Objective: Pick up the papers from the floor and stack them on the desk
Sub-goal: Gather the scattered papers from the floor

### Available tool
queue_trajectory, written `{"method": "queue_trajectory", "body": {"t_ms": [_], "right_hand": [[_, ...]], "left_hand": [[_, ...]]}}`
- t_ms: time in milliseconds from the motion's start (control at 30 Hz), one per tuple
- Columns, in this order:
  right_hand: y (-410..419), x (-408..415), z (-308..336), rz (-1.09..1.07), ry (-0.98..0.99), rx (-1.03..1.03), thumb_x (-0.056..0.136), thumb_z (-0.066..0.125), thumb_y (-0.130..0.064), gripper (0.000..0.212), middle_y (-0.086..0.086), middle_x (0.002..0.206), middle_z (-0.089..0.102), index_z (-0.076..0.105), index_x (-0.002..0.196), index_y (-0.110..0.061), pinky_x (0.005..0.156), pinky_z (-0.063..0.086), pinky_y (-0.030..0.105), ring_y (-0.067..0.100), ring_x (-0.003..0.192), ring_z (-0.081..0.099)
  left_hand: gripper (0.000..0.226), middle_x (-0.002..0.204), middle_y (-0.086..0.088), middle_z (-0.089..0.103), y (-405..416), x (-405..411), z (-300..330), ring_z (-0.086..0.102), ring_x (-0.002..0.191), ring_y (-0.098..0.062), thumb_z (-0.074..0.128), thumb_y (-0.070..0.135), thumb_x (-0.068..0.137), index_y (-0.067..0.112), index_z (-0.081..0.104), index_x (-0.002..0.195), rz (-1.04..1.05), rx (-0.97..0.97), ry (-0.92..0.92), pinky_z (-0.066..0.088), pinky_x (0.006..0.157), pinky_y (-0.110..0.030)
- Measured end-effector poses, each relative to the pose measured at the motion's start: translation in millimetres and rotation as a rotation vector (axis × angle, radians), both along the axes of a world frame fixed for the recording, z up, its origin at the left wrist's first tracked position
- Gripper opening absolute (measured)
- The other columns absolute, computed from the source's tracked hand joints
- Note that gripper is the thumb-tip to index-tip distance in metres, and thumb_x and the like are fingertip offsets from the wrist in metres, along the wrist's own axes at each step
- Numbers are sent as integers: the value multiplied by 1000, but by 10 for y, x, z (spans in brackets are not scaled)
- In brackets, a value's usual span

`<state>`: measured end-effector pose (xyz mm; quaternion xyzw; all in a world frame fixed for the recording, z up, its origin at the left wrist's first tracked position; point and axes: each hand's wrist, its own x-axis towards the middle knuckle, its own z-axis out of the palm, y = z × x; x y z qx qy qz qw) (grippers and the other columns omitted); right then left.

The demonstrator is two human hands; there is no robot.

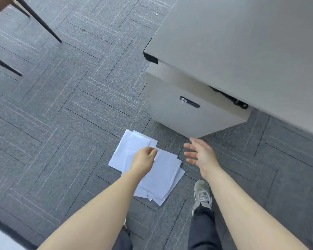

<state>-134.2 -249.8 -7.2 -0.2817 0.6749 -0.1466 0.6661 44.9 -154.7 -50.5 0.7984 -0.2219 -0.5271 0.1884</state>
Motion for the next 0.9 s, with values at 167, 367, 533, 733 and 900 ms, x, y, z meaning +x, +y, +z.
{"method": "queue_trajectory", "body": {"t_ms": [167, 367, 533, 733, 900], "right_hand": [[864, 312, -1062, 74, 132, 115, 95, 53, -24, 12, 11, 103, 67, 60, 103, -19, 54, 45, 28, 21, 72, 57], [1647, 241, -2907, 55, 280, 230, 86, 62, -22, 29, 11, 100, 60, 55, 114, -14, 57, 41, 29, 24, 69, 53], [1918, -71, -4610, 67, 459, 190, 63, 69, -35, 49, 16, 104, 71, 62, 101, -6, 65, 54, 41, 30, 79, 64], [1975, -193, -5458, -81, 841, 126, 71, 76, -43, 81, 31, 133, 50, 43, 130, 0, 93, 44, 48, 45, 123, 49], [2068, -49, -5706, -165, 862, 62, 68, 74, -46, 74, 25, 127, 58, 46, 121, -3, 96, 44, 55, 45, 117, 54]], "left_hand": [[23, 107, -8, 73, 891, 797, -957, 66, 100, -29, 55, 25, 90, 14, 69, 104, -39, 149, -107, 47, 76, -33], [41, 125, -13, 66, 1406, 1380, -2559, 61, 113, -28, 59, 25, 90, 9, 59, 128, -32, 224, -164, 42, 88, -33], [65, 144, -24, 46, 1399, 1638, -4106, 48, 129, -37, 64, 30, 89, 5, 41, 144, -150, 248, -198, 39, 107, -44], [75, 145, -23, 33, 1195, 1825, -5076, 32, 132, -43, 70, 41, 81, 5, 38, 139, -120, 243, -600, 37, 101, -54], [83, 137, -20, 44, 1099, 1887, -5247, 39, 130, -39, 73, 53, 69, 5, 43, 130, -42, 200, -677, 37, 103, -54]]}}
